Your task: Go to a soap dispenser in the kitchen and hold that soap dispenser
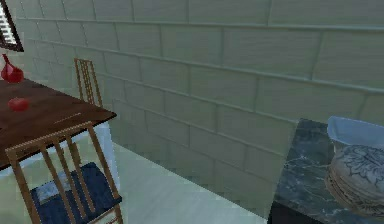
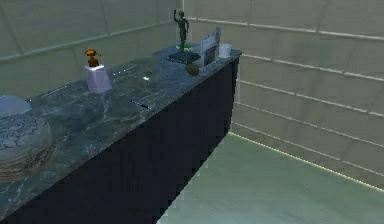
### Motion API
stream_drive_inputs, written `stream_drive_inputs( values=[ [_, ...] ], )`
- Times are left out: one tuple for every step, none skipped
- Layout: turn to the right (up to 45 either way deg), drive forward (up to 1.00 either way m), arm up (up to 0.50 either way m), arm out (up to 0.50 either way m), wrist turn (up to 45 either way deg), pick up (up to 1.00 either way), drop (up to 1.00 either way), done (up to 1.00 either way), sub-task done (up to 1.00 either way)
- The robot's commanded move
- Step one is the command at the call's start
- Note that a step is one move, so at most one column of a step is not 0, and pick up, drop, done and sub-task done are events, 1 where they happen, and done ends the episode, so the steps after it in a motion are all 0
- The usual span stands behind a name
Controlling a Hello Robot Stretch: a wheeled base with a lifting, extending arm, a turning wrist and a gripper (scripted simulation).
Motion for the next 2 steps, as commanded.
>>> stream_drive_inputs(
  values=[
    [-21.0, 0.00, 0.00, 0.00, 0.0, 0.00, 0.00, 0.00, 0.00],
    [45.0, 0.00, 0.00, 0.00, 0.0, 0.00, 0.00, 0.00, 0.00]
  ],
)
